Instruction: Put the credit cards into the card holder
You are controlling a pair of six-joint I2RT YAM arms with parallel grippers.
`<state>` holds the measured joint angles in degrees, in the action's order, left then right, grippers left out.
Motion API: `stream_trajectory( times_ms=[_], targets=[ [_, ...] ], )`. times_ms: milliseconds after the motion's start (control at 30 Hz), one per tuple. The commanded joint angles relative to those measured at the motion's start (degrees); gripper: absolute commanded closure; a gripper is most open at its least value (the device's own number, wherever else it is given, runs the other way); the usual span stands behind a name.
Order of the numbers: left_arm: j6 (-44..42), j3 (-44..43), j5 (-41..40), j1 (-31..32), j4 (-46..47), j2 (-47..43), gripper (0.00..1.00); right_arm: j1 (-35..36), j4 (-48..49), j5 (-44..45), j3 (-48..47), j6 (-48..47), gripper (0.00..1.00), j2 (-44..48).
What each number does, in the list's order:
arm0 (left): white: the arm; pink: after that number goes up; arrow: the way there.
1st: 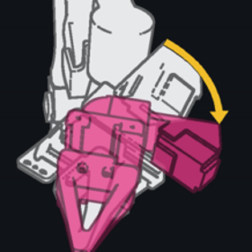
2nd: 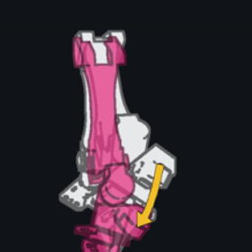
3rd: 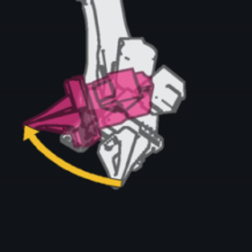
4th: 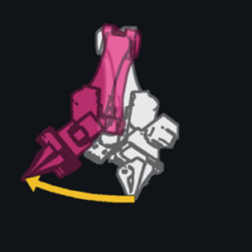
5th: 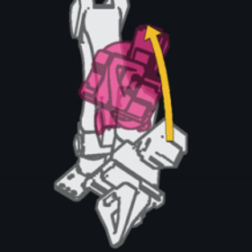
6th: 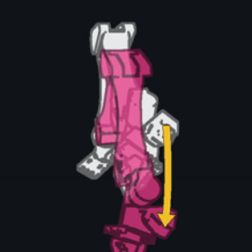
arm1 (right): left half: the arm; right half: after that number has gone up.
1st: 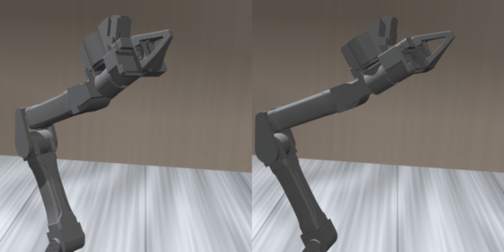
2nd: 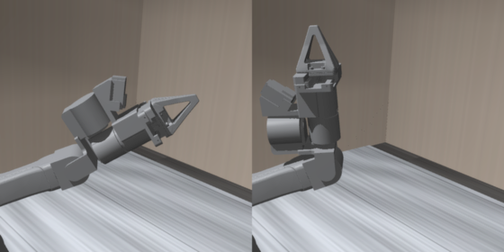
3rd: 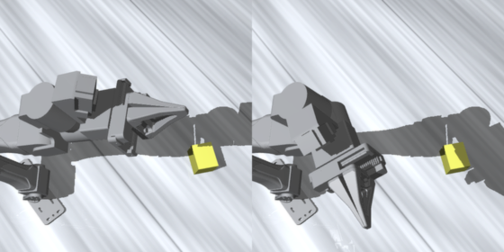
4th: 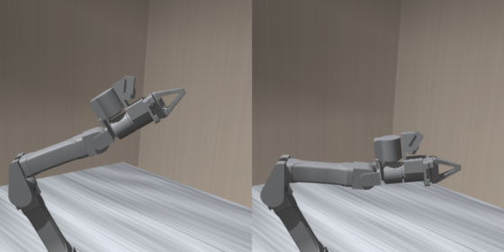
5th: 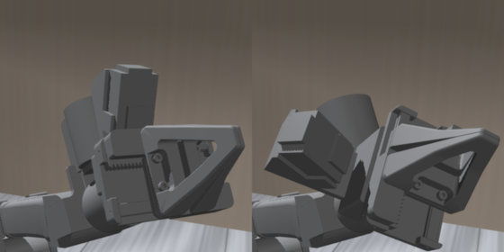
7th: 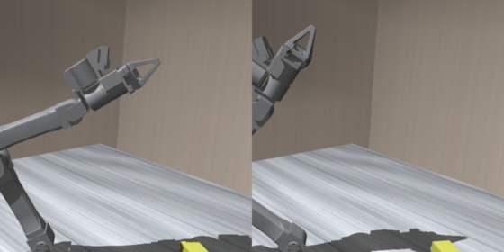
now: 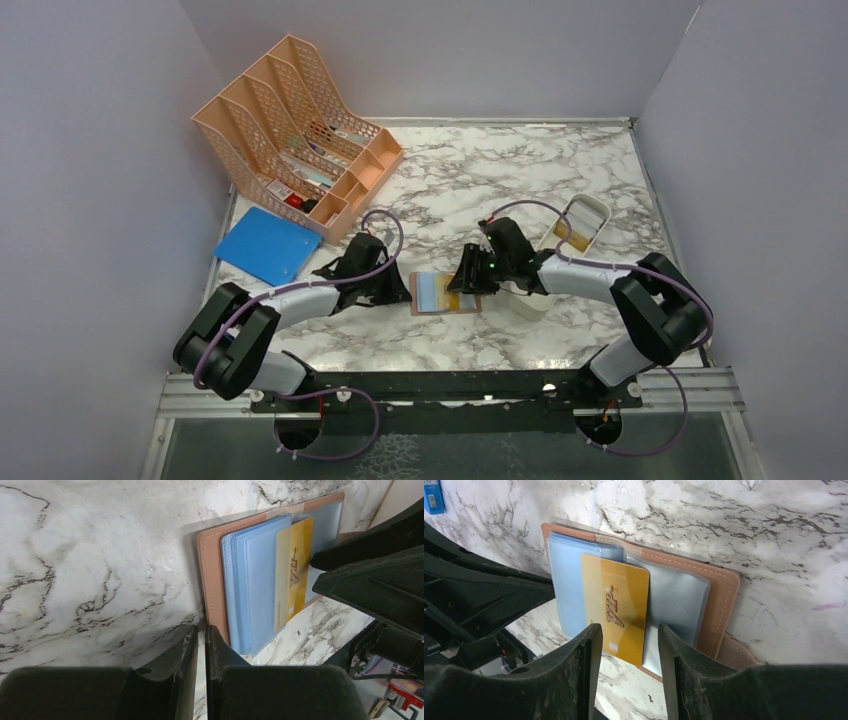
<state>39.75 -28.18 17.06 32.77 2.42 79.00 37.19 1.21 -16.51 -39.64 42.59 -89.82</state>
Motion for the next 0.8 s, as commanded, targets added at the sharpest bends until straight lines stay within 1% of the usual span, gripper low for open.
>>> stream_trajectory(
  times_ms=[0,100,267,767],
  targets=[
    [-0.57,0.01,-0.01,0.39,-0.70,-0.13,0.85,0.36,-6.80,4.45,-0.72,-2.34,0.48,2.23],
    [-0.42,-0.38,0.17,0.36,-0.58,0.38,0.85,0.43,-6.95,4.13,-1.14,-2.64,0.49,2.17],
    [-0.28,-0.29,0.13,0.42,-0.41,-0.01,0.85,0.51,-3.14,0.09,-0.66,-1.55,0.54,0.49],
    [-0.57,-1.16,1.16,0.38,0.19,0.67,0.85,2.98,5.63,-6.72,-1.32,2.84,0.52,-4.85]
  ],
)
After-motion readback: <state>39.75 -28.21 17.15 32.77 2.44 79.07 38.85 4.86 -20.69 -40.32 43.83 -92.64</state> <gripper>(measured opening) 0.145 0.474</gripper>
